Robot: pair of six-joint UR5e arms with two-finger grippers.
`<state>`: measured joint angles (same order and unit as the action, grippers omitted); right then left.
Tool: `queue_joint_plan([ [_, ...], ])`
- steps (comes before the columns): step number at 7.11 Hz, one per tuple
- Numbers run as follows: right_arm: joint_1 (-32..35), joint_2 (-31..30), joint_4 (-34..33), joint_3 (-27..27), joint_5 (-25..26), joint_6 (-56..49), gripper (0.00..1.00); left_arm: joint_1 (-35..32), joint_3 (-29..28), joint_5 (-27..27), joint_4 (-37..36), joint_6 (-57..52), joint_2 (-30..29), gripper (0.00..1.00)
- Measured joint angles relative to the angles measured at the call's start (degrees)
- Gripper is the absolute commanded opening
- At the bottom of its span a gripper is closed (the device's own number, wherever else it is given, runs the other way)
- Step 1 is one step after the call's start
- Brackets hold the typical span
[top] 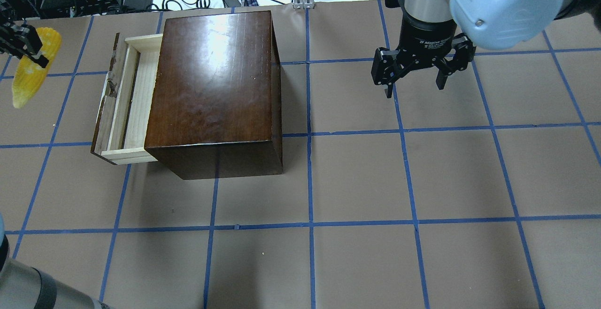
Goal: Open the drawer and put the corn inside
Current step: 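Carry the corn with the left gripper over the open drawer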
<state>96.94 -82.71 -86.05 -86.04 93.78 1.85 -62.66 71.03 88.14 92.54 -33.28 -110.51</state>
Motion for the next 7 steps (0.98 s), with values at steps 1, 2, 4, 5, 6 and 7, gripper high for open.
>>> queue_joint_plan([
  [1, 0.00, 0.00, 0.00, 0.00, 0.00, 0.00, 1.00, -2.44, 0.29, -1.48, 0.72, 5.33, 0.26, 0.00],
  [2, 0.00, 0.00, 0.00, 0.00, 0.00, 0.00, 1.00, -4.89, 1.08, -3.07, 0.89, 9.39, 0.05, 0.00],
  [4, 0.00, 0.00, 0.00, 0.00, 0.00, 0.00, 1.00, -7.52, 3.61, -4.88, 0.01, 12.40, -0.85, 0.00],
  [5, 0.00, 0.00, 0.00, 0.00, 0.00, 0.00, 1.00, -7.85, 4.93, -5.19, -0.51, 12.69, -1.34, 0.00],
  [6, 0.00, 0.00, 0.00, 0.00, 0.00, 0.00, 1.00, -7.96, 6.22, -5.34, -1.87, 12.74, -2.02, 0.00],
  [7, 0.00, 0.00, 0.00, 0.02, 0.00, 0.00, 1.00, -7.98, 7.22, -6.01, -3.94, 12.80, -3.01, 0.00],
])
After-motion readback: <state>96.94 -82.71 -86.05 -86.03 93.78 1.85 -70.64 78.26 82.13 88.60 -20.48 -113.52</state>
